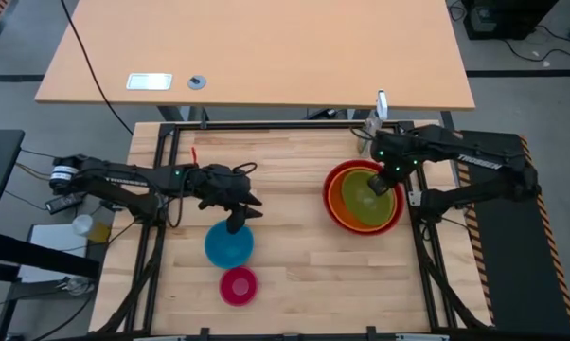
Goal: Nest bowls inside each other
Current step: Stack the green bowl on top of the orange bowl
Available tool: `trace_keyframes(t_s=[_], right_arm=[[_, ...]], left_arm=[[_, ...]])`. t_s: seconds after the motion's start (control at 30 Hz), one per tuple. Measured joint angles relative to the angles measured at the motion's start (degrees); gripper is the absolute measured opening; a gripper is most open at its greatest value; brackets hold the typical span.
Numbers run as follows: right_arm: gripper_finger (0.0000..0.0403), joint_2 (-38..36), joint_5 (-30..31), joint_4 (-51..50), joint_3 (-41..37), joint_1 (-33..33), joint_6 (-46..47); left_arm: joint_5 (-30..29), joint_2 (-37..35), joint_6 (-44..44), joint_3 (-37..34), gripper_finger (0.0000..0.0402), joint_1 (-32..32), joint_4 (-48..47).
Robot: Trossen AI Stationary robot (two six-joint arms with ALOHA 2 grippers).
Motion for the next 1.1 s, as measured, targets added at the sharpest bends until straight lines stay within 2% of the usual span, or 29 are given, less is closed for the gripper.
trace_keyframes(t_s=[0.13,0.3,0.47,0.67,0.73,0.83,0.93,1.1], right_arm=[[0.0065,0.25,-0.07,0.40,-0.63,-0.71,-1.74],[0.0146,1.06,-2.20,-1.67,-0.63,-2.73,-4.96],[0.0205,1.24,-2.42,-7.87,1.82,-6.28,-0.63],[0.0207,2.40,-3.38,-7.98,2.41,-1.50,-0.64],[0.0204,2.65,-0.75,-8.00,2.41,1.14,-0.08],[0.0198,2.65,6.55,-7.85,1.96,4.50,0.29],[0.0192,3.95,11.71,-7.46,-1.19,4.78,-1.73],[0.0184,6.47,9.62,-1.53,-9.79,3.62,-4.50]], left_arm=[[-0.02,-2.13,0.26,-0.02,0.0192,0.36,-0.45],[-0.25,-3.03,1.77,-0.04,0.0192,1.39,-1.86],[0.26,-3.11,1.33,-0.04,0.0192,2.16,-2.16],[0.30,-3.20,1.06,-0.04,0.0192,2.16,-2.13],[0.34,-3.22,0.41,-0.04,0.0192,2.16,-2.13],[0.34,-3.20,0.31,-0.04,0.0192,2.16,-2.20],[0.31,-3.19,0.59,-0.04,0.0192,2.16,-2.14],[-0.53,-3.19,2.15,-0.04,0.0192,2.20,-2.05]])
